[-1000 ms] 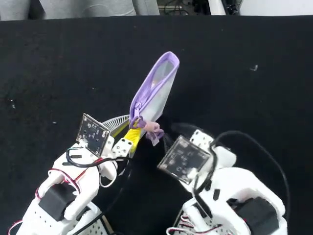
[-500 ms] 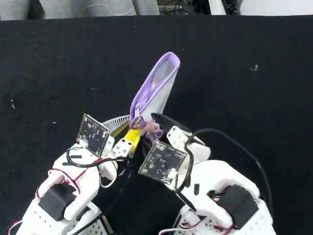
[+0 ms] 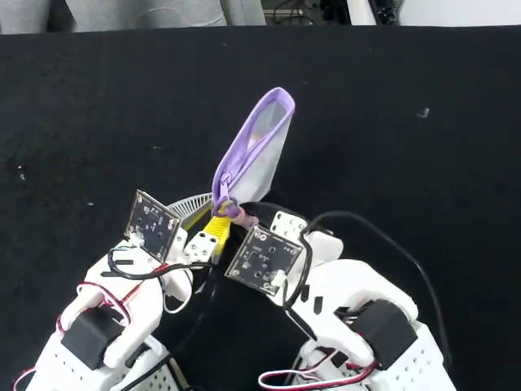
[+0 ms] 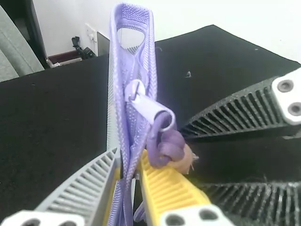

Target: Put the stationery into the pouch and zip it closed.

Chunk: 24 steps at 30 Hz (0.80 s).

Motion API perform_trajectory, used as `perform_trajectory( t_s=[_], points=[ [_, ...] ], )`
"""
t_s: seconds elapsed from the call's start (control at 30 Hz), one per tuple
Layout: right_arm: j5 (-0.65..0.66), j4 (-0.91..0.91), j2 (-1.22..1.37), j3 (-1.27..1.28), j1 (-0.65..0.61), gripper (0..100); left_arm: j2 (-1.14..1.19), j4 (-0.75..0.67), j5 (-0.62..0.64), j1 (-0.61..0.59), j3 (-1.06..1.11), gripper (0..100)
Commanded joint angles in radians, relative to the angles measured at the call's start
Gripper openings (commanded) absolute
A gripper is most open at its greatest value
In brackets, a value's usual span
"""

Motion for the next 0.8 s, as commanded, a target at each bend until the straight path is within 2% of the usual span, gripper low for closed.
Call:
perform_trajectory(
  t_s=[0.0, 0.13, 0.27, 0.4, 0.77],
  points=[
    [0.021, -0.026, -0.015, -0.022, -0.02, 1.1, -0.012, -0.003, -0.005, 0.007, -0.021, 3],
    [0.021, -0.003, -0.015, -0.079, -0.009, 1.1, -0.012, -0.003, -0.008, 0.005, -0.018, 3],
    [0.028, 0.086, -0.015, -0.245, 0.054, 1.1, -0.011, -0.011, -0.064, 0.005, 0.021, 3],
    [0.132, 0.15, -0.015, -0.369, 0.129, 1.1, -0.011, -0.011, -0.061, 0.005, 0.027, 3],
    [0.235, 0.074, -0.004, -0.421, 0.351, 1.1, -0.011, -0.005, -0.06, 0.01, 0.028, 3]
  ],
)
